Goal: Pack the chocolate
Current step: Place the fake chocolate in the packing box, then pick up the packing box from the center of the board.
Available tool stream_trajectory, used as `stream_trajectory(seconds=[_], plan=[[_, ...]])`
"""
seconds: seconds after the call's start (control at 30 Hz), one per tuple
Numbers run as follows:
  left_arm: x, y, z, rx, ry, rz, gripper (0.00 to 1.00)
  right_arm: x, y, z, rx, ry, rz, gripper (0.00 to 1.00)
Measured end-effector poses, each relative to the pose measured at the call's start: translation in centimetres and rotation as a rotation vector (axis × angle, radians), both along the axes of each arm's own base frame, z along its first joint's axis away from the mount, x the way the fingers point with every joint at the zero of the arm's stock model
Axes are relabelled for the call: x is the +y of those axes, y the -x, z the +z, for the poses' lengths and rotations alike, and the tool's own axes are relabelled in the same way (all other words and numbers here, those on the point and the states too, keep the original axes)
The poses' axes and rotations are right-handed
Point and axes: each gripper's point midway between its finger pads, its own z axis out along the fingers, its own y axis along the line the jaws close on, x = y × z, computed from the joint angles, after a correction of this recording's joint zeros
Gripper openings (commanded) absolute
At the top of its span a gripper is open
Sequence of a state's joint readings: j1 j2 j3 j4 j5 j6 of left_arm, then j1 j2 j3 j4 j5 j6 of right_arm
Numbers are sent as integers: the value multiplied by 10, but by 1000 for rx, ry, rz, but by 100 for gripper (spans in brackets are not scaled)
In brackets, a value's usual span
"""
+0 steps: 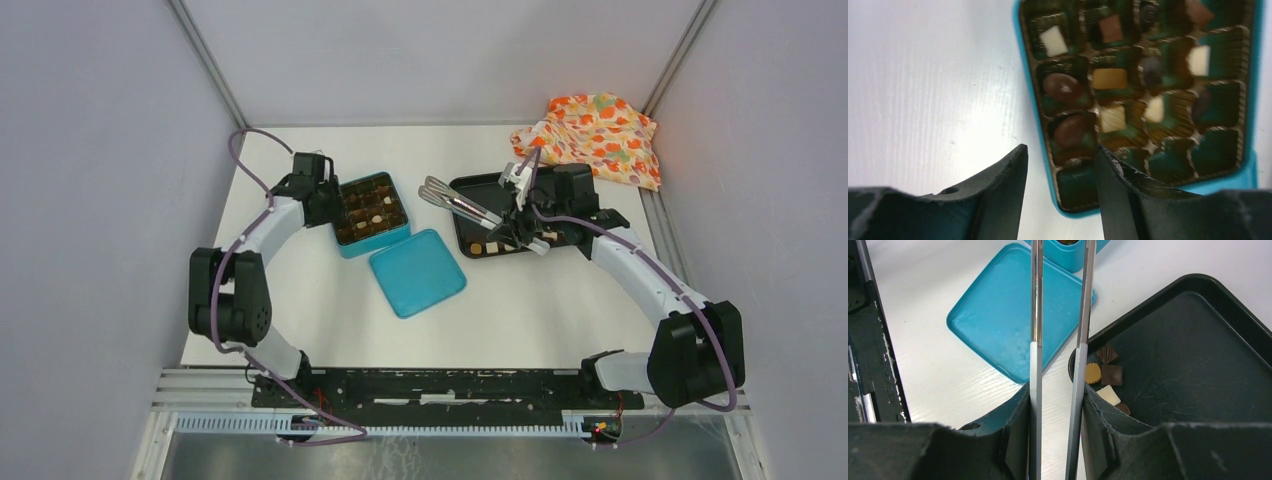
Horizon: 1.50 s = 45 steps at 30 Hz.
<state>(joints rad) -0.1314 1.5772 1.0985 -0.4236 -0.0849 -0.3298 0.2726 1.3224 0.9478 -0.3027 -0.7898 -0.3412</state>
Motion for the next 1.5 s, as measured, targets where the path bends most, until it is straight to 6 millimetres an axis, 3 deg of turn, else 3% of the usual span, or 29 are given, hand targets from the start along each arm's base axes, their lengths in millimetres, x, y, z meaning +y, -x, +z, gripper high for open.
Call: stream_trajectory(seconds=[0.23, 0.43, 0.77, 0.97, 1.13, 1.3, 1.5], plan=[[29, -13, -22, 83, -63, 85, 56, 1, 3, 5, -11, -13, 12, 41], [31, -25, -34, 112, -70, 91, 52, 2, 4, 5, -11, -16, 16, 40], [32, -42, -45, 131, -68, 97, 30, 2, 4, 5, -9, -16, 17, 41], [32, -41, -52, 147, -61, 94, 3, 2, 4, 5, -11, -15, 18, 40], [32, -40, -51, 137, -57, 93, 2, 2, 4, 5, -13, -13, 20, 41], [35, -29, -33, 76, -60, 101, 2, 1, 5, 4, -13, -10, 24, 40], [44, -15, 23, -128, -72, 137, 2, 2, 6, 3, -12, -12, 31, 41]])
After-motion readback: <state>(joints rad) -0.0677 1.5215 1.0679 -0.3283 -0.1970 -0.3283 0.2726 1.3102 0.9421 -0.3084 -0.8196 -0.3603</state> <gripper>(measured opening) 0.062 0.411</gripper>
